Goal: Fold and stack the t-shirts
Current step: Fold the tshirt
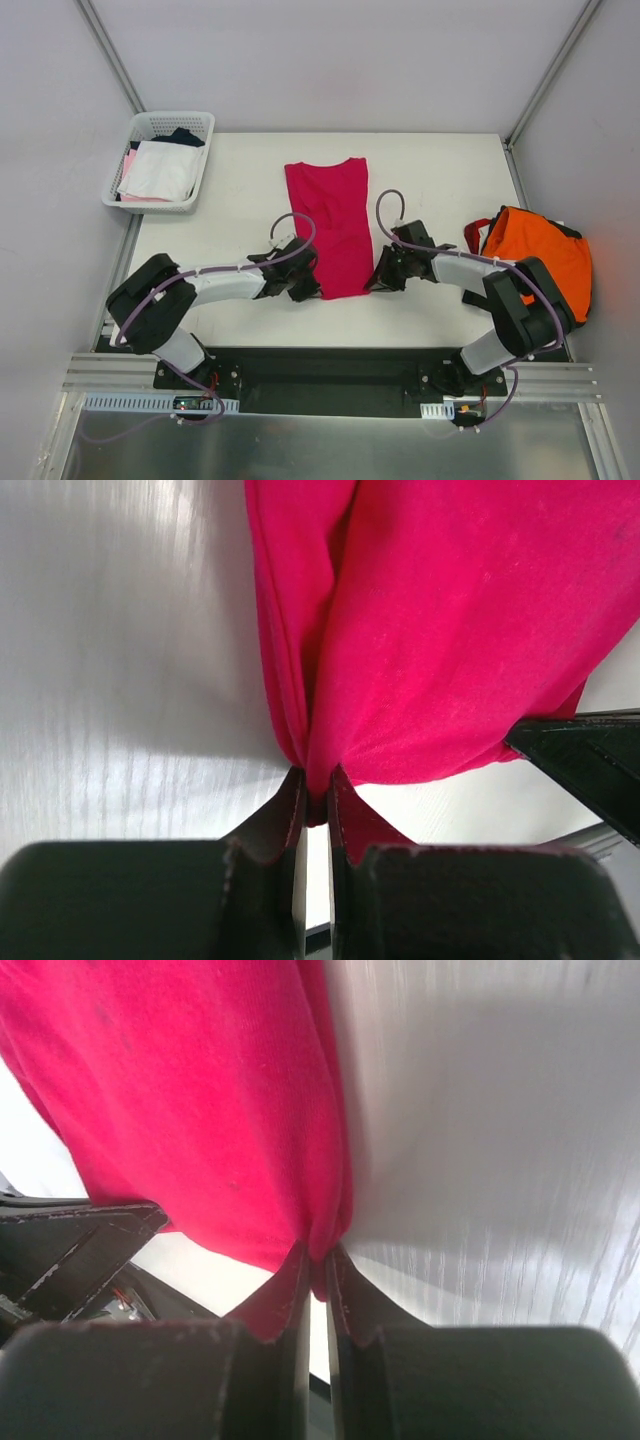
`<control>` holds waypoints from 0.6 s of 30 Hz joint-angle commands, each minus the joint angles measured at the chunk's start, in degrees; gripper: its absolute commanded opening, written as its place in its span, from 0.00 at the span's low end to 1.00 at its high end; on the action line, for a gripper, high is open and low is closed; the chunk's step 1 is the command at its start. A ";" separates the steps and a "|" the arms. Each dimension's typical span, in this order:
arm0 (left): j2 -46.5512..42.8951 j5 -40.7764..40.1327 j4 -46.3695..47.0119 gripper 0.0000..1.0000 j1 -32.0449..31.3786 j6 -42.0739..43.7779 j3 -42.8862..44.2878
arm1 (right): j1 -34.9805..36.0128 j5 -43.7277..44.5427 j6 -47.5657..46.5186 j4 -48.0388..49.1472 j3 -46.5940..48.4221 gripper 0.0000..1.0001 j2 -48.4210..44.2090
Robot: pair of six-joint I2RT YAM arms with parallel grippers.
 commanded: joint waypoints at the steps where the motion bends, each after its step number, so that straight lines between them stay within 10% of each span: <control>1: -5.06 1.22 -6.78 0.00 -2.79 -0.51 -2.07 | 2.23 4.10 -0.54 -8.81 0.36 0.06 -4.74; 18: -19.74 -2.99 -21.19 0.00 -9.82 -3.23 -0.77 | 10.76 10.52 2.97 -25.77 3.26 0.06 -25.05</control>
